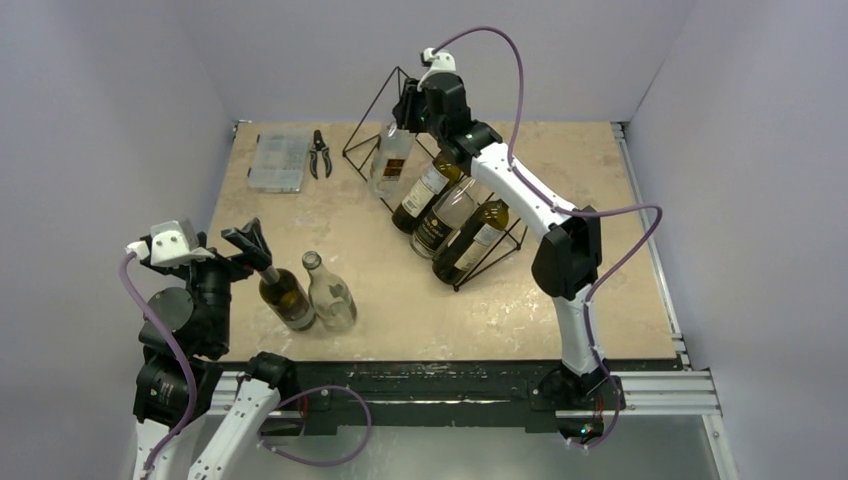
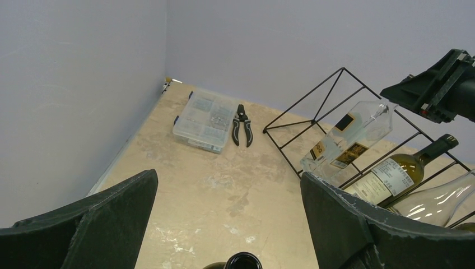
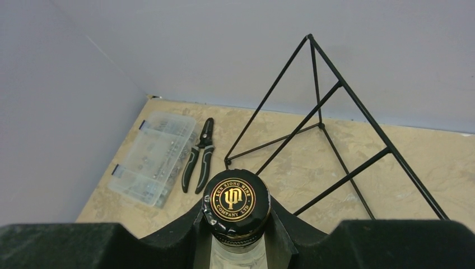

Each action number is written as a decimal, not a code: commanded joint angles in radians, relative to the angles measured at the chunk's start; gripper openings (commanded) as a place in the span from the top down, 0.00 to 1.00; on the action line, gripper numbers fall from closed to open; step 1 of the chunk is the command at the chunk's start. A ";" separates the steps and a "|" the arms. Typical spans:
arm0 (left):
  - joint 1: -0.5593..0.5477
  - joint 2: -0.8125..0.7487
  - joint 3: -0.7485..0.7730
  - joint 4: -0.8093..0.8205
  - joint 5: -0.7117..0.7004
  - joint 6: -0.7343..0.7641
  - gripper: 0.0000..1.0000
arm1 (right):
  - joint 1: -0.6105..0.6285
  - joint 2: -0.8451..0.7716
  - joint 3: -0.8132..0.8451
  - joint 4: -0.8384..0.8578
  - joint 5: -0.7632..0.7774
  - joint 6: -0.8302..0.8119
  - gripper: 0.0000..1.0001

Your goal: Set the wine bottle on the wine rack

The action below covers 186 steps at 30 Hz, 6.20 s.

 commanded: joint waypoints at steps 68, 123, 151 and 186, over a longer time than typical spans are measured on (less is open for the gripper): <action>0.008 0.044 0.019 0.004 0.033 -0.023 0.00 | -0.056 -0.017 -0.017 0.037 0.162 -0.107 0.31; 0.013 0.033 0.023 -0.002 0.010 -0.016 0.00 | 0.381 -0.569 -0.719 0.073 0.084 -0.232 0.01; 0.042 0.061 0.018 0.001 0.016 -0.016 0.00 | 0.589 -0.670 -0.951 0.576 -0.140 -0.068 0.01; 0.047 0.033 0.022 -0.004 0.040 -0.031 0.00 | 0.755 -0.302 -0.735 0.498 0.282 -0.162 0.36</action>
